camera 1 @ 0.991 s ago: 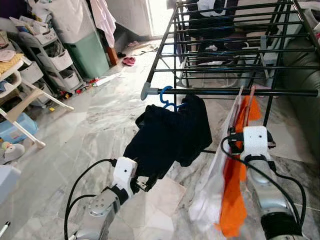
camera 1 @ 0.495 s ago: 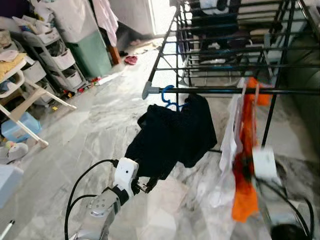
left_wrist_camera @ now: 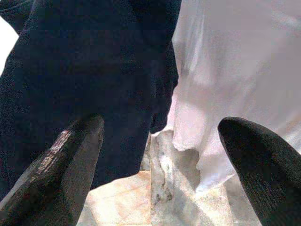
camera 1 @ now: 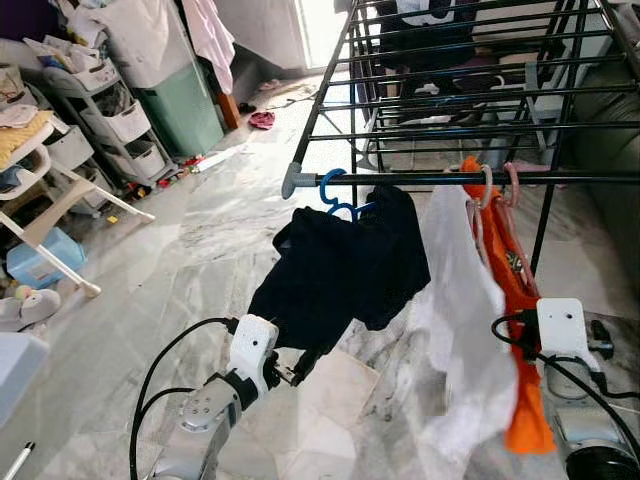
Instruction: Hang hanger
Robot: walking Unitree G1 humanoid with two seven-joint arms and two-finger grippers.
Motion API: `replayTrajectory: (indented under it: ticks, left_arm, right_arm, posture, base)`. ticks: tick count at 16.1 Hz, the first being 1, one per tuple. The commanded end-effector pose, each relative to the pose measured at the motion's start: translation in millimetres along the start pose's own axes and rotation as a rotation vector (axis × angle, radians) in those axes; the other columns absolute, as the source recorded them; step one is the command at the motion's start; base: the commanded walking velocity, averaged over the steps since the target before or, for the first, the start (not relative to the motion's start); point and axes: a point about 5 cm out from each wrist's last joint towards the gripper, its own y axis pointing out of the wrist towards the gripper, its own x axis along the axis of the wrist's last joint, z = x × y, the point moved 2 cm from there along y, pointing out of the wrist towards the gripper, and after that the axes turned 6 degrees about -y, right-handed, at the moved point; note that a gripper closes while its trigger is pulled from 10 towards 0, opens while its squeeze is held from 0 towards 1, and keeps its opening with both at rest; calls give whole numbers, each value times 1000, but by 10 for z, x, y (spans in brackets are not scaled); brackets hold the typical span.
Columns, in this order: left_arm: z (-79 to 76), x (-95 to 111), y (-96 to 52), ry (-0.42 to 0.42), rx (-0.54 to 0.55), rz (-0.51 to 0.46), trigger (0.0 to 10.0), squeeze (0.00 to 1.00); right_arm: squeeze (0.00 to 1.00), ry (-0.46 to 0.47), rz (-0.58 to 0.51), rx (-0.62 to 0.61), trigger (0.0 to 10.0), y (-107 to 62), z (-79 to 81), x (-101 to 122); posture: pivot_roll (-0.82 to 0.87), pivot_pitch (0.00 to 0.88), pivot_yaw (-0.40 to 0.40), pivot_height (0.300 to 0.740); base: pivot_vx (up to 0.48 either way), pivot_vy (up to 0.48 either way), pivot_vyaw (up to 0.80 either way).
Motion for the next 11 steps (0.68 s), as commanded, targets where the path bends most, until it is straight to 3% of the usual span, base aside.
replayTrajectory:
  ticks: [1, 3, 6, 8, 11]
  left_arm:
    - [64, -10, -23, 20, 9, 19, 10000, 0]
    - [60, -14, -18, 21, 7, 21, 10000, 0]
    - [51, -10, -9, 24, -1, 22, 10000, 0]
    - [57, -21, -14, 26, 3, 24, 10000, 0]
    - [77, -70, -41, 21, 12, 31, 10000, 0]
  right_arm:
    - [0, 4, -107, 49, 10000, 21, 77, 246]
    - [0, -4, -131, 63, 10000, 65, 73, 340]
    - [0, -4, -180, 111, 10000, 229, 5, 667]
    - [0, -3, -202, 179, 10000, 253, 32, 761]
    - [0, 28, -205, 265, 9725, 240, 96, 725]
  posture:
    - [-259, 10, 214, 740]
    - [-258, 11, 216, 740]
    - [-254, 12, 211, 740]
    - [-245, 10, 200, 740]
    - [-238, 10, 195, 740]
  base:
    - [0, 0, 0]
    - [0, 0, 0]
    - [0, 0, 0]
    - [0, 0, 0]
    - [0, 0, 0]
